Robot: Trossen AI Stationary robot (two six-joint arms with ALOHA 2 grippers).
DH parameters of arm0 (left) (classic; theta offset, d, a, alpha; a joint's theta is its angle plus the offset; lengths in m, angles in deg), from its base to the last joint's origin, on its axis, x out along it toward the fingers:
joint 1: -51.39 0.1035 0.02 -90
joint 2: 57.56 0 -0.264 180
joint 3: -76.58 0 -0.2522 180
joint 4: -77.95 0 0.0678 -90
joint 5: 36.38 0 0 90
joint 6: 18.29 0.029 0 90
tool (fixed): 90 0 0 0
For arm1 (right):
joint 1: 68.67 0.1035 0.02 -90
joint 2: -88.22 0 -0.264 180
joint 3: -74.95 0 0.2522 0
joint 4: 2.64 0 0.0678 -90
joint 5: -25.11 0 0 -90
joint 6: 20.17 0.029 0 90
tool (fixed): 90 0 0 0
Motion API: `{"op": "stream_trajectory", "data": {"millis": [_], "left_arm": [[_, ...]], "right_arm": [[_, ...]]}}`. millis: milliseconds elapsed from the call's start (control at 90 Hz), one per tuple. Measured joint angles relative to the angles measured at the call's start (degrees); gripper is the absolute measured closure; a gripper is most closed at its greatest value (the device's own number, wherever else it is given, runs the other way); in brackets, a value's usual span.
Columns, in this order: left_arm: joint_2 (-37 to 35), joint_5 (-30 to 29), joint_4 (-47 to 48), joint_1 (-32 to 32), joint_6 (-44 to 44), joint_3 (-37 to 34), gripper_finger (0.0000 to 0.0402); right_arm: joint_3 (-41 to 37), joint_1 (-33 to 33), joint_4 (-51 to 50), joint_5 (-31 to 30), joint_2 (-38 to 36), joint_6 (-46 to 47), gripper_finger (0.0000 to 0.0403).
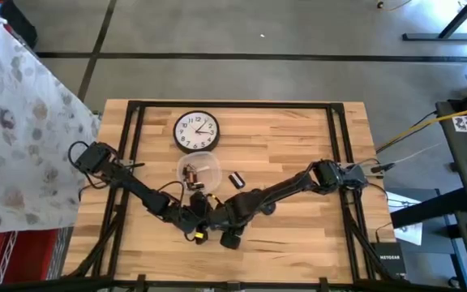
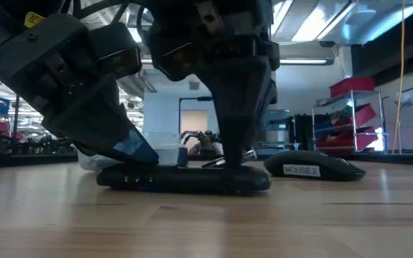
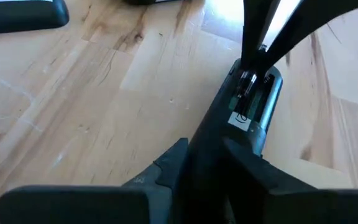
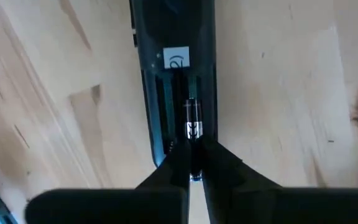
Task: Insert battery
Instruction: Insert the silver battery into the remote control
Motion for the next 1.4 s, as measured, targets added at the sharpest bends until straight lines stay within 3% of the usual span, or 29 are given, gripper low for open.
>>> {"op": "stream_trajectory", "data": {"millis": [467,978,1122,1233,1400], "left_arm": [[0.02,-0.15,0.0,0.0,0.04,0.0,0.0326],[0.02,-0.07,-0.07,0.0,0.37,-0.04,0.0326],[0.02,-0.06,-0.08,0.01,0.46,-0.06,0.0326],[0.02,-0.02,-0.05,0.04,0.46,-0.04,0.0326],[0.02,-0.03,-0.02,-0.02,0.33,-0.04,0.0326]], "right_arm": [[1.36,2.73,0.16,-10.79,-0.41,1.89,0.0403],[0.81,3.89,2.54,-12.69,-0.42,-0.35,0.0402],[0.81,2.87,2.09,-16.49,-0.47,-2.96,0.04],[0.78,0.53,1.49,-18.75,-0.49,-3.05,0.0375],[-1.21,-1.23,1.44,-20.8,-0.57,-1.14,0.029]]}}
